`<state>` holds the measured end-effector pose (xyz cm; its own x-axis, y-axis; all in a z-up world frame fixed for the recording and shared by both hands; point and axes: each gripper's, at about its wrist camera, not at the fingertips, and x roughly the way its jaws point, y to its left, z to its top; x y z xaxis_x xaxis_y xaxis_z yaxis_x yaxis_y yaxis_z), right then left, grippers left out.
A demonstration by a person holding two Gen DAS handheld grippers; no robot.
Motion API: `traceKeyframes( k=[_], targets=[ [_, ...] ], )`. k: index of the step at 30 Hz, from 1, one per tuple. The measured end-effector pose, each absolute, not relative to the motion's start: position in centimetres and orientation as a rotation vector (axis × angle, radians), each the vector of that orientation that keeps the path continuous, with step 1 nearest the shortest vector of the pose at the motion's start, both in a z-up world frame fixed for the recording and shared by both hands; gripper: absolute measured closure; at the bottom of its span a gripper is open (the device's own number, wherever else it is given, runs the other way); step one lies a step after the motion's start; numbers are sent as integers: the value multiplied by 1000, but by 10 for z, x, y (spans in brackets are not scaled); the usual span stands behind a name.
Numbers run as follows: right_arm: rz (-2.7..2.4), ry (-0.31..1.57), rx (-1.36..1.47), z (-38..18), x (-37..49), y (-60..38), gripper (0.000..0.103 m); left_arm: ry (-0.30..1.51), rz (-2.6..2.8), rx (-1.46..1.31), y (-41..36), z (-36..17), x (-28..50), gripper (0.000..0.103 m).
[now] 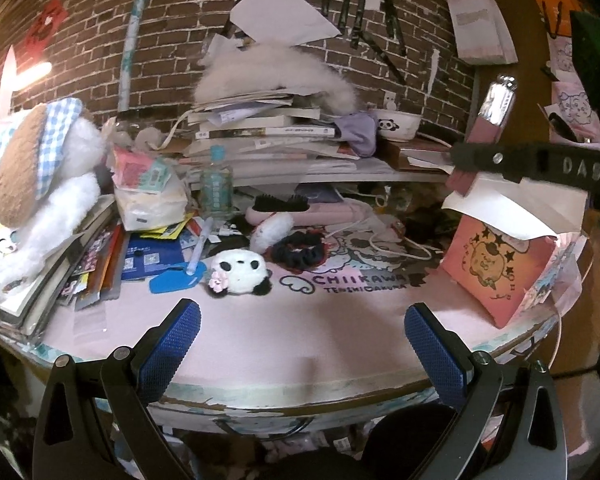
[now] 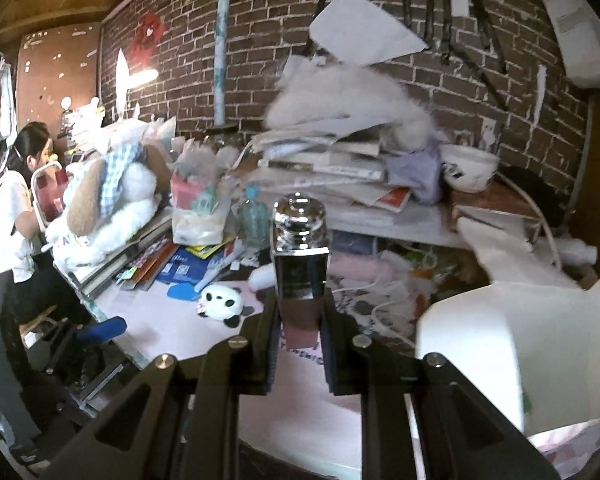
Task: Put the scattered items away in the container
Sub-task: 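Lift the perfume bottle with the right gripper and carry it over the box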
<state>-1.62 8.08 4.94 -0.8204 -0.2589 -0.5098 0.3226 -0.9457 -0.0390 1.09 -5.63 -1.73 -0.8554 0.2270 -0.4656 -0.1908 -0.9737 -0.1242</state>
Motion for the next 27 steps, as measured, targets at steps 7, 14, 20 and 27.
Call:
traceKeyframes(
  k=[7, 14, 20, 27],
  targets=[
    [-2829, 143, 727, 73, -12, 130, 88, -81, 2807, -722, -43, -15, 10, 1],
    [-2954, 160, 767, 90, -12, 187, 88, -60, 2796, -733, -36, -17, 8, 1],
    [-2977, 230, 955, 86, -24, 229, 88, -69, 2785, -739, -33, -19, 4, 1],
    [-2922, 333, 1176, 66, -40, 249, 88, -52, 2777, -747, -29, -21, 3, 1]
  ],
)
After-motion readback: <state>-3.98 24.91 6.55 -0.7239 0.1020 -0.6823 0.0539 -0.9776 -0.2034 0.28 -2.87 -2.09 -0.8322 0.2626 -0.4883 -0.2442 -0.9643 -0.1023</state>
